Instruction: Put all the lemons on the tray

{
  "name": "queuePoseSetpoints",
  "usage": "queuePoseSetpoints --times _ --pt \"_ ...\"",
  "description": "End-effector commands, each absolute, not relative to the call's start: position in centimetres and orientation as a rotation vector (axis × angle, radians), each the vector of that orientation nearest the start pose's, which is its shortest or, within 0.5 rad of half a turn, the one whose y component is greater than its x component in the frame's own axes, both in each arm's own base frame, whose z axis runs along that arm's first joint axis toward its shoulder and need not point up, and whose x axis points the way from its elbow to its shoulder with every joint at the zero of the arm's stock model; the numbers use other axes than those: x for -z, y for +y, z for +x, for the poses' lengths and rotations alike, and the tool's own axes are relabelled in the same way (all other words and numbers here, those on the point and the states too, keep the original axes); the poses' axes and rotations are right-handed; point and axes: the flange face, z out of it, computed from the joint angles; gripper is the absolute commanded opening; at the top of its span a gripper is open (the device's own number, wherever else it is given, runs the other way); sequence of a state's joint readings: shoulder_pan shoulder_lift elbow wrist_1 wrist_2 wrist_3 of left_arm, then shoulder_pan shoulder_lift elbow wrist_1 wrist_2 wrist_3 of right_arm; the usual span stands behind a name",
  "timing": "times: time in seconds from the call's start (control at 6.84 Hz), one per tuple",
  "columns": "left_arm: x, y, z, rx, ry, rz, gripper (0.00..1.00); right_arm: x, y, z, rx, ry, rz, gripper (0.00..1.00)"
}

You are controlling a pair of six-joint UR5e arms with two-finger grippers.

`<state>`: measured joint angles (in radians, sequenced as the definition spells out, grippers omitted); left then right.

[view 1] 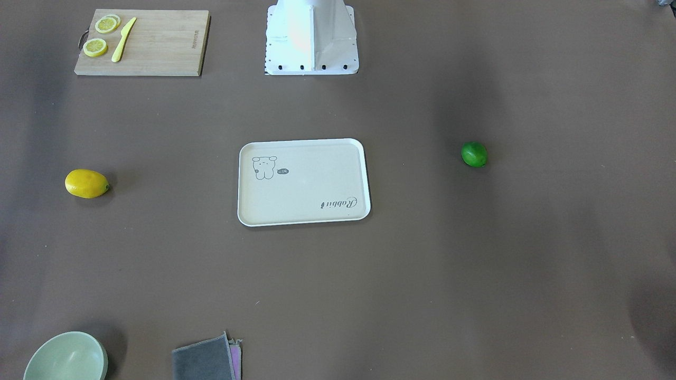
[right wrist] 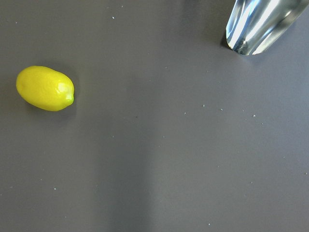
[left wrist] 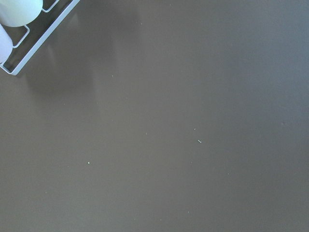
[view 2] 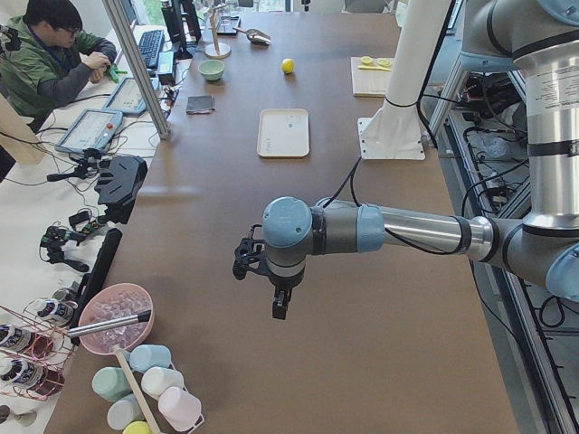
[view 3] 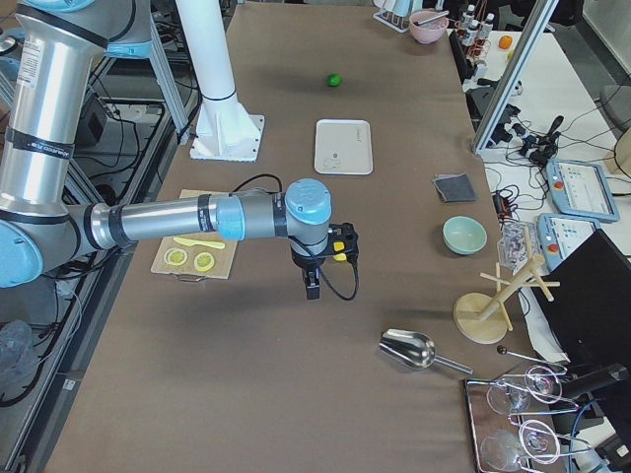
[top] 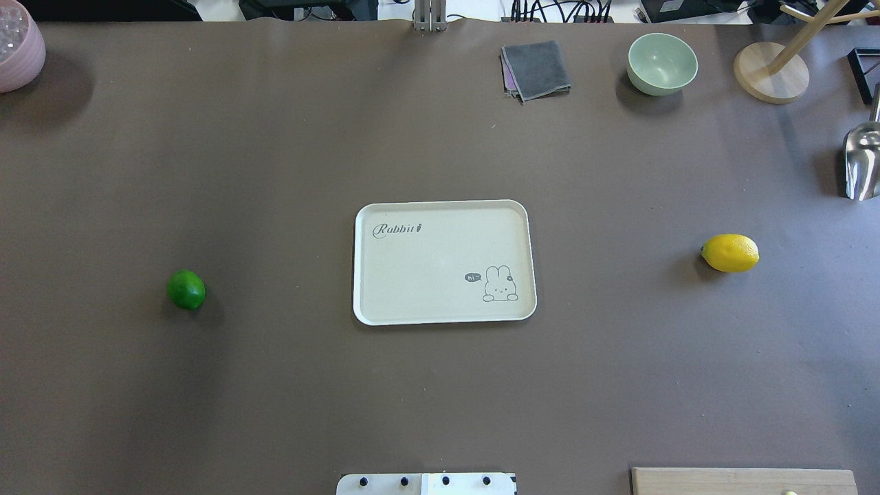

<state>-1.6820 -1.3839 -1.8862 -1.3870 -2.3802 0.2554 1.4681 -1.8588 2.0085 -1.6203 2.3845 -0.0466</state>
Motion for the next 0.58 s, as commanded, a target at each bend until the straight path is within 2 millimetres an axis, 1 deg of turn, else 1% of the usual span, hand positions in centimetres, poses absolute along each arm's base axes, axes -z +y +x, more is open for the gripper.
queuePoseSetpoints --times 0.0,0.29,0.44 --pt "-60.4 -39.5 -10.7 -0.111 0.805 0.097 0.99 -57.2 -37.6 2.2 0.181 -0.816 0.067 1.0" --pt "-59.7 -40.1 -10.7 -0.12 0.8 0.113 0.99 -56.4 -38.1 2.3 0.191 -0.808 0.09 1.0" --pt "-59.3 -40.6 -10.6 -0.127 0.796 0.12 0.99 -55.7 -38.4 2.2 0.204 -0.808 0.149 1.0"
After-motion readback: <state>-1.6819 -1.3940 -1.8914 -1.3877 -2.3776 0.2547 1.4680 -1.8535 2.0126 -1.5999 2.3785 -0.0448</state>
